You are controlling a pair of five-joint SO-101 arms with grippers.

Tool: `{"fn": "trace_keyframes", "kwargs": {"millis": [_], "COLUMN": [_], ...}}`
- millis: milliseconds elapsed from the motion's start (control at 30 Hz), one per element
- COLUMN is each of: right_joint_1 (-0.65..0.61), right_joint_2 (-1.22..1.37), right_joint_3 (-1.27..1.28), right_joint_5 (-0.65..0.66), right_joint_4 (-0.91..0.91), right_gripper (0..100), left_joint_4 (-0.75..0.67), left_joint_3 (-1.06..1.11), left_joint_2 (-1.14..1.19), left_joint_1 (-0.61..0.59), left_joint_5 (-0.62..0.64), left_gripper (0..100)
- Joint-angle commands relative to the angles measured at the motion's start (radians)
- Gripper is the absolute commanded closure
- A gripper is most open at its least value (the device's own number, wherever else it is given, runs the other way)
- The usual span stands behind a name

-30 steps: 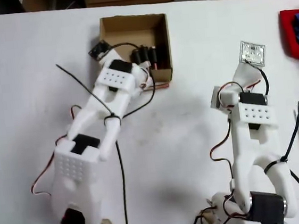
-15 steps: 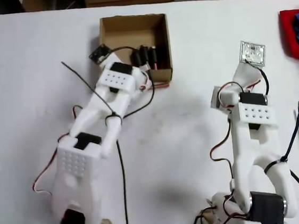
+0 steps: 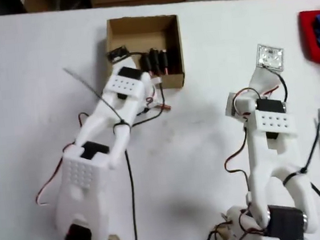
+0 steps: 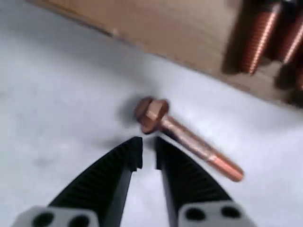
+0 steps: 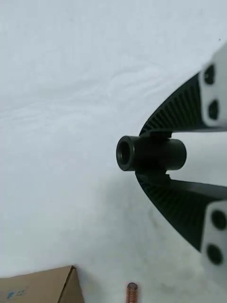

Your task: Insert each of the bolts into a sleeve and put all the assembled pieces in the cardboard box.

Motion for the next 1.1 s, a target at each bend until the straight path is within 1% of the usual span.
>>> {"fn": "trace_keyframes", "kwargs": {"millis": [0,100,200,300,467,600,700,833,1067], "right_joint_1": [0.010,0.010,0.010,0.010,0.010,0.010,0.010,0.012,0.012], "right_joint_2": [-0.058,-0.058,-0.058,-0.058,-0.058,-0.058,-0.058,-0.058,-0.058], "right_joint_3": [-0.006,-0.006,-0.006,-0.006,-0.006,-0.006,-0.006,-0.006,-0.006], "right_joint_5": [-0.009,-0.009,-0.009,-0.009,-0.009,-0.009,-0.009,-0.009,-0.009], "right_joint_4": [-0.013,-0.013,-0.013,-0.013,-0.013,-0.012,-0.010,-0.010,-0.010], "right_gripper": [97.8,97.8,97.8,97.8,97.8,97.8,97.8,97.8,97.8], "left_joint_4": [0.063,0.118,0.187,0.218,0.199,0.176,0.172,0.169,0.172], "left_joint_3": [-0.076,-0.170,-0.263,-0.297,-0.294,-0.297,-0.302,-0.302,-0.298], "left_joint_2": [-0.032,-0.043,-0.035,-0.032,-0.031,-0.011,0.034,0.094,0.121], "left_joint_1": [0.000,0.006,0.020,0.046,0.069,0.063,0.057,0.052,0.051], "left_joint_5": [-0.038,-0.061,-0.060,-0.049,0.078,0.207,0.272,0.287,0.287], "left_gripper": [78,69,65,65,65,65,65,65,65]}}
